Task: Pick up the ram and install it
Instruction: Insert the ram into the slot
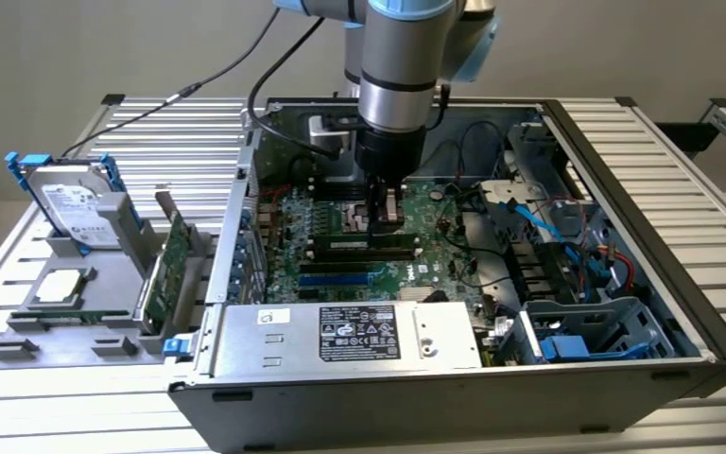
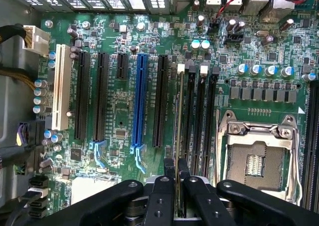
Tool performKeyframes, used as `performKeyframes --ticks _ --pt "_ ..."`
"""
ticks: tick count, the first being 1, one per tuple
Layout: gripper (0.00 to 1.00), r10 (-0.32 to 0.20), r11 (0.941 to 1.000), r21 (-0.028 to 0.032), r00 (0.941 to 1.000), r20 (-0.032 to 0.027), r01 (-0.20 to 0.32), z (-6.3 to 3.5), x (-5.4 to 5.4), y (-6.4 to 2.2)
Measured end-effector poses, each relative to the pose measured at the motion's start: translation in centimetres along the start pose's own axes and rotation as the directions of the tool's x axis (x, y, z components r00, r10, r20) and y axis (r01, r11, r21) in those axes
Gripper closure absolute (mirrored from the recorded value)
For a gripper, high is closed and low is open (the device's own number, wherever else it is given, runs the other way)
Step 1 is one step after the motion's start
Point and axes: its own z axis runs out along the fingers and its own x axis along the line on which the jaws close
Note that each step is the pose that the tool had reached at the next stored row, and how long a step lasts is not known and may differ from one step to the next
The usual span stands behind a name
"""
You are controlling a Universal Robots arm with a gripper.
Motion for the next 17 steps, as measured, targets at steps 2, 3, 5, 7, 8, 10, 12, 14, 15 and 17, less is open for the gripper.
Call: performKeyframes --ticks 2,3,5,7,8,10,12,14,15,17 --pt "0.86 0.0 1.0 0.0001 1.0 0.0011 0.0 0.06 0.0 0.0" --pt "0.86 0.0 1.0 0.0001 1.0 0.0023 0.0 0.08 0.01 -0.01" --pt "0.86 0.0 1.0 0.0003 1.0 0.0046 0.0 0.13 0.02 -0.01" --pt "0.86 0.0 1.0 0.0004 1.0 0.006 0.0 0.16 0.05 -0.01" --pt "0.86 0.0 1.0 0.0004 1.0 0.0064 0.0 0.17 0.06 0.0" --pt "0.86 0.0 1.0 0.0003 1.0 0.0066 0.0 0.18 0.08 0.0" --pt "0.86 0.0 1.0 0.0004 1.0 0.007 0.0 0.19 0.11 0.0" --pt "0.86 0.0 1.0 0.0005 1.0 0.0072 0.0 0.2 0.14 0.0" --pt "0.86 0.0 1.0 0.0005 1.0 0.0074 0.0 0.21 0.14 0.0" --pt "0.86 0.0 1.0 0.0005 1.0 0.0076 0.0 0.23 0.15 0.0"
